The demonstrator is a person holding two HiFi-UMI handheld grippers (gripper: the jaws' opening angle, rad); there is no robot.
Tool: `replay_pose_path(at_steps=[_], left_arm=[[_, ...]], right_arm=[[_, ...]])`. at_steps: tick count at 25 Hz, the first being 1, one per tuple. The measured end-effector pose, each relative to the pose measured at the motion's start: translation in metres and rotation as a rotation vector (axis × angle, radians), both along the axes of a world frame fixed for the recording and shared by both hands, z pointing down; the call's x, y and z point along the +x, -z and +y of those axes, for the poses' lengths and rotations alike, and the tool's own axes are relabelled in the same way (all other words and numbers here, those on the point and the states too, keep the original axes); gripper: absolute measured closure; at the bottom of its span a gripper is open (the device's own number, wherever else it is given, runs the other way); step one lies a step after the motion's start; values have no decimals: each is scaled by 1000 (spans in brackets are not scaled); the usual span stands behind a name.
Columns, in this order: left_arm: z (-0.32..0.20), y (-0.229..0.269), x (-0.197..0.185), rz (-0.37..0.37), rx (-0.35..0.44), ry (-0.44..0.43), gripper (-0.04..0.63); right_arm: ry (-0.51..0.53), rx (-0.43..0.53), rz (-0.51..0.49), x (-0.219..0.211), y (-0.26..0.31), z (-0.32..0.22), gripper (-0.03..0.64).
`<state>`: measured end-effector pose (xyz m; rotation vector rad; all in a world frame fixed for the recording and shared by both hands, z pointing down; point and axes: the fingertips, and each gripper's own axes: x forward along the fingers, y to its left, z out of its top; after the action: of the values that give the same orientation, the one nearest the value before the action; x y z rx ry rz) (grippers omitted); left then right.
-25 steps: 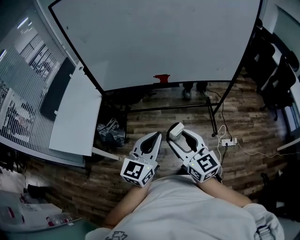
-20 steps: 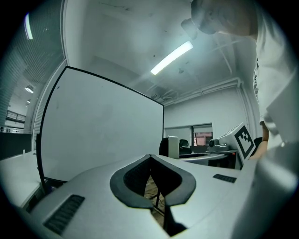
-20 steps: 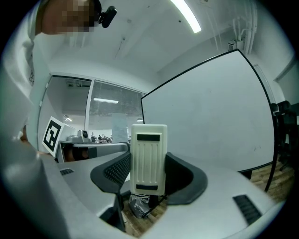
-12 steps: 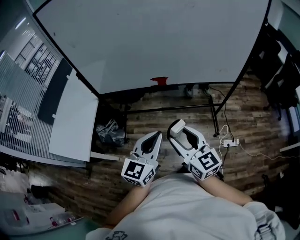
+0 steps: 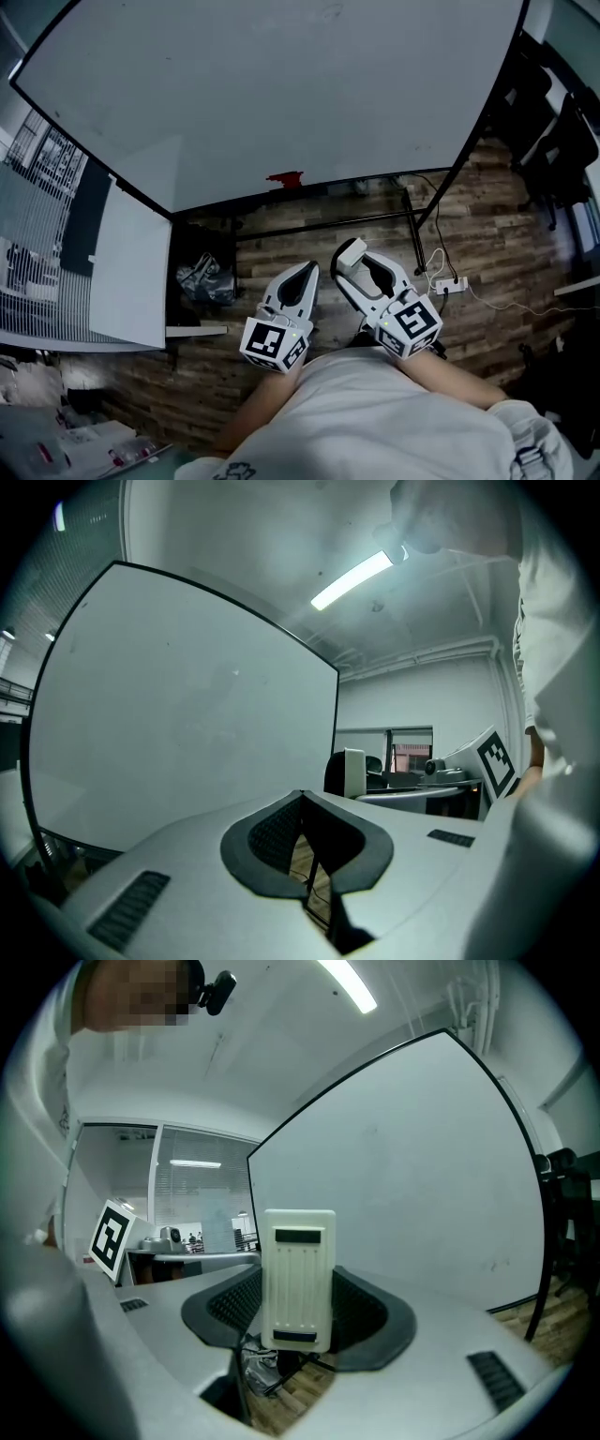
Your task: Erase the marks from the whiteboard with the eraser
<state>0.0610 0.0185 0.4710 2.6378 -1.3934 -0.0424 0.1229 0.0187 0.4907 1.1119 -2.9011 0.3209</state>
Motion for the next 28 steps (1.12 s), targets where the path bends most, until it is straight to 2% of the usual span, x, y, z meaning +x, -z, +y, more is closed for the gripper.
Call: replay_pose_path(at_steps=[8,15,28], left_arm=[[-61,-1,67,-3,-1,-40,588],[-90,1,108,-21,12,-57,588],[-142,3,109,-10,13,-47,588]], right_arm=[[-32,6,-20,66,5,-61,376],[-76,2,-26,112,2,-90,376],[-65,28,-9,123,8,-132,376]])
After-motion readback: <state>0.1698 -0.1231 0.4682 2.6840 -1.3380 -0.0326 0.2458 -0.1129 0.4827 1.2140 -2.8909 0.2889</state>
